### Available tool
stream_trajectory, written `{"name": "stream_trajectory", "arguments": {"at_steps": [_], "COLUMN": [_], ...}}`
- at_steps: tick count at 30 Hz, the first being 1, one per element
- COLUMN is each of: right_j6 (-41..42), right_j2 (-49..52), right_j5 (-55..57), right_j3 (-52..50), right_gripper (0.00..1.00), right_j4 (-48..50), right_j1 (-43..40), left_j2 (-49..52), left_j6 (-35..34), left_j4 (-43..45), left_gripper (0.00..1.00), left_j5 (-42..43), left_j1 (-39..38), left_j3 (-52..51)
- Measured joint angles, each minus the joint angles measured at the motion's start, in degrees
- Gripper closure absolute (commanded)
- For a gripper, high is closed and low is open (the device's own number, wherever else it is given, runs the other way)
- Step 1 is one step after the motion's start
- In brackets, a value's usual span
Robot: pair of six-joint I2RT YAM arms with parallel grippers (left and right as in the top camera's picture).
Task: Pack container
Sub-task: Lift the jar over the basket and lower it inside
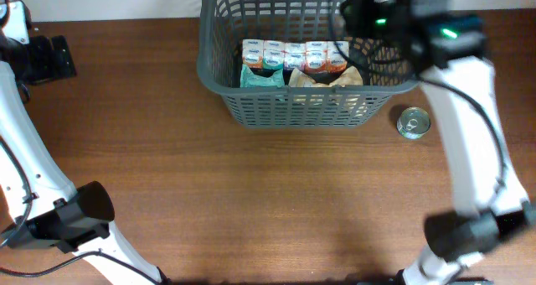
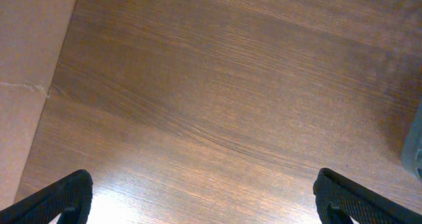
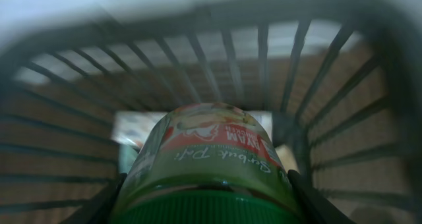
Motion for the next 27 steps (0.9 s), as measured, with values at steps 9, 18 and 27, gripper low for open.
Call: {"name": "stream_trajectory", "arguments": {"at_steps": [9,18,27], "right_j6": [1.75,1.70,0.17], "right_j2": [16.57,16.65,1.64], "right_j5": [-2.05,-2.64,10.36], "right_j3": [-0.96,5.18,36.70], "right_gripper": [0.30,0.04,0.02], "right_j4": [-3.98,-7.58,-23.23], "right_j1": [0.94,1.11,-5.35], "left_j2": [0.00,0.00,0.00], "left_j6": [0.00,0.00,0.00], "left_j4": [0.00,0.00,0.02], "left_gripper": [0.01,0.01,0.01], "left_j5": [0.00,0.02,0.02], "left_j1": [0.00,0.00,0.00], "left_j3": [0.00,0.00,0.00]}}
